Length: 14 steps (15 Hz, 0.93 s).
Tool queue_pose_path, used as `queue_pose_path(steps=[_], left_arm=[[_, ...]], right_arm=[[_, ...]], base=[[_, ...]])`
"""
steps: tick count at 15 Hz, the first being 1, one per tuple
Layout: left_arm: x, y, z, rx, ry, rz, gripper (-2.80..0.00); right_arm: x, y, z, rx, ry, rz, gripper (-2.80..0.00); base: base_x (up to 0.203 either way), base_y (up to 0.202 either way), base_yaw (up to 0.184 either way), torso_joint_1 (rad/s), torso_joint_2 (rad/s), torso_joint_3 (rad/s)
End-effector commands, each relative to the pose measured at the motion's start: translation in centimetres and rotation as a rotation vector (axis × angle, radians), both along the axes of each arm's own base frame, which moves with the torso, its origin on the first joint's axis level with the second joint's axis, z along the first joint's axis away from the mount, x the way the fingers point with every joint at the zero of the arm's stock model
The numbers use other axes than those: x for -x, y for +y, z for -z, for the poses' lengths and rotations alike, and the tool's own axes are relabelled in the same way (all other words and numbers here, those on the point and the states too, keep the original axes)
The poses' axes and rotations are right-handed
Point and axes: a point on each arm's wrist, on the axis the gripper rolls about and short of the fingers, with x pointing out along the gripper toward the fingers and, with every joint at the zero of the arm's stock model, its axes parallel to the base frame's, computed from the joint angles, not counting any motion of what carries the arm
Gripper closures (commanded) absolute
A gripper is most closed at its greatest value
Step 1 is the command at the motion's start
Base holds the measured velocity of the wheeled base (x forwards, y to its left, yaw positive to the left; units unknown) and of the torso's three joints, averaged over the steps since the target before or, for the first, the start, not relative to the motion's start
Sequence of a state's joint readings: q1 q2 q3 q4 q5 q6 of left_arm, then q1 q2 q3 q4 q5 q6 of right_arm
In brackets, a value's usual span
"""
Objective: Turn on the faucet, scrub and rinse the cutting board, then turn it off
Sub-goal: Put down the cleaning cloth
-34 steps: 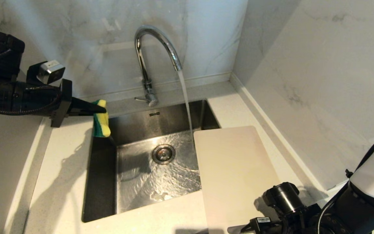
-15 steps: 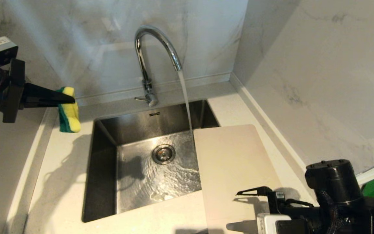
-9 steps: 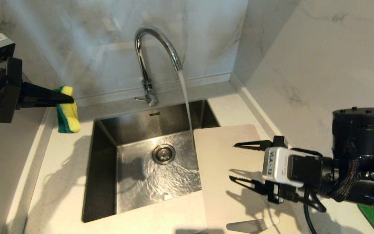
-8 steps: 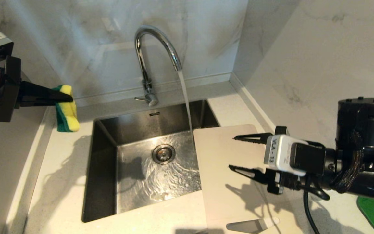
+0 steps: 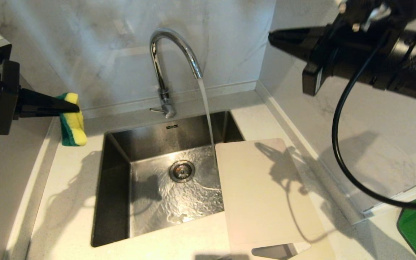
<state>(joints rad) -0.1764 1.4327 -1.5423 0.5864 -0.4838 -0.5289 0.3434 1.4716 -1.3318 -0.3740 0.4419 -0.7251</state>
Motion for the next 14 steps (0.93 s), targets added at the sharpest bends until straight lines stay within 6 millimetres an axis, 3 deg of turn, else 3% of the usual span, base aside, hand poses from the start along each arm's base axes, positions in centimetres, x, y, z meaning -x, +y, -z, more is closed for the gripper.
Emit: queue_pose_path(steps=[1,3,6,8,14], left_arm=[[0.6,0.1,-0.2,0.003,-0.011,0.002,0.0],[1.2,0.2,-0.5,0.005,-0.025,0.002,0.0],[1.3,0.2,-0.2,0.003,-0.004,0.003,0.0],[1.6,0.3,-0.3,0.003,-0.007,0.003,0.0],[2.1,0.4,-0.5,0.007,-0.018,0.004,0.0]], right_arm=[[-0.8,0.2,-4.1,-0.204,-0.002,0.018,0.0],[-0.8,-0.1,-6.9,-0.484,0.058,0.078,0.0],[-1.3,-0.8,-7.9,-0.724,0.054,0.346,0.0],[-0.3,-1.5,-8.4,-0.78,0.032,0.473,0.0],[5.7,-3.6,-11.1,-0.758,-0.079,0.457,0.0]], base=[[0.0,0.0,0.0,0.0,0.0,0.0],[0.0,0.0,0.0,0.0,0.0,0.0],[0.0,0.0,0.0,0.0,0.0,0.0],[0.0,0.0,0.0,0.0,0.0,0.0],[0.0,0.0,0.0,0.0,0.0,0.0]])
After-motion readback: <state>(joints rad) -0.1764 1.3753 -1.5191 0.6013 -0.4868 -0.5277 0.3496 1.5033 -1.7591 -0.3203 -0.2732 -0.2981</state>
